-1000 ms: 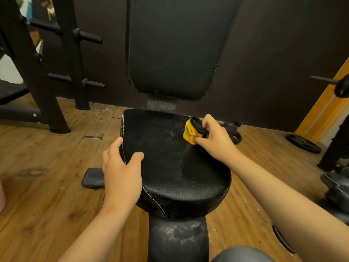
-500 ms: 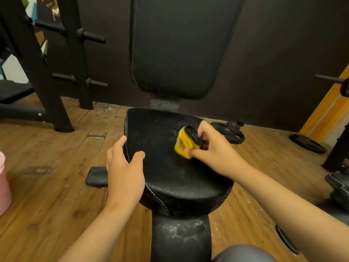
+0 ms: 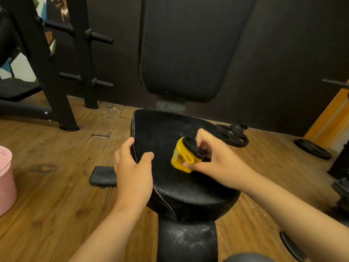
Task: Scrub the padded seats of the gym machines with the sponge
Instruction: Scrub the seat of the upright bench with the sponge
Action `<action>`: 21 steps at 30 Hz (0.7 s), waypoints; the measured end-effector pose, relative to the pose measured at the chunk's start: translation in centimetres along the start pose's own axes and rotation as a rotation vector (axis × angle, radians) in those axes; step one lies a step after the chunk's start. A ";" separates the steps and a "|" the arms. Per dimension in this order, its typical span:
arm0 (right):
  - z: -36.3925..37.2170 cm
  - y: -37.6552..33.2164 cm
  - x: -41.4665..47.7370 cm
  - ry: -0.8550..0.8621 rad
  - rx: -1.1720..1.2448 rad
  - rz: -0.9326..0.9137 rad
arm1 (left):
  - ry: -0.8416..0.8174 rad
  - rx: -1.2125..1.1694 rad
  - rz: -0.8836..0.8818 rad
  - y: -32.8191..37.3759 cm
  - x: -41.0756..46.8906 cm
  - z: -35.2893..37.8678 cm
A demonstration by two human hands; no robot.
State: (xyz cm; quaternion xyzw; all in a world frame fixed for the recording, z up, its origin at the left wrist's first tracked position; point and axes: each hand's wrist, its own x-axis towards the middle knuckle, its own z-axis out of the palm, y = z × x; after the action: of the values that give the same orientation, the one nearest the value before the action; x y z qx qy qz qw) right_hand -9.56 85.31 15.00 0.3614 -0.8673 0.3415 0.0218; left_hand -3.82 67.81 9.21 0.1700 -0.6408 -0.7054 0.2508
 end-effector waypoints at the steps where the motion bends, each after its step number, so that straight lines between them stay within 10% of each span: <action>1: 0.3 -0.2 0.0 -0.013 -0.001 -0.012 | 0.009 -0.022 -0.007 0.0 0.2 0.1; 9: -2.2 5.6 6.7 0.243 -0.271 0.303 | -0.002 -0.290 -0.221 1.0 2.7 0.0; 16: 0.1 2.4 5.2 0.011 -0.074 0.051 | -0.014 -0.296 -0.216 0.7 3.1 0.1; 21: -2.3 5.6 8.2 0.232 -0.275 0.238 | -0.017 -0.293 -0.208 0.4 3.2 0.0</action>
State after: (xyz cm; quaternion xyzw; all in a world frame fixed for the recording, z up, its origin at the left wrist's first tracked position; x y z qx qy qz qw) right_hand -19.70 84.49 15.83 0.2081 -0.9341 0.2593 0.1302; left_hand -6.33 65.96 9.88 0.1908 -0.5121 -0.8149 0.1931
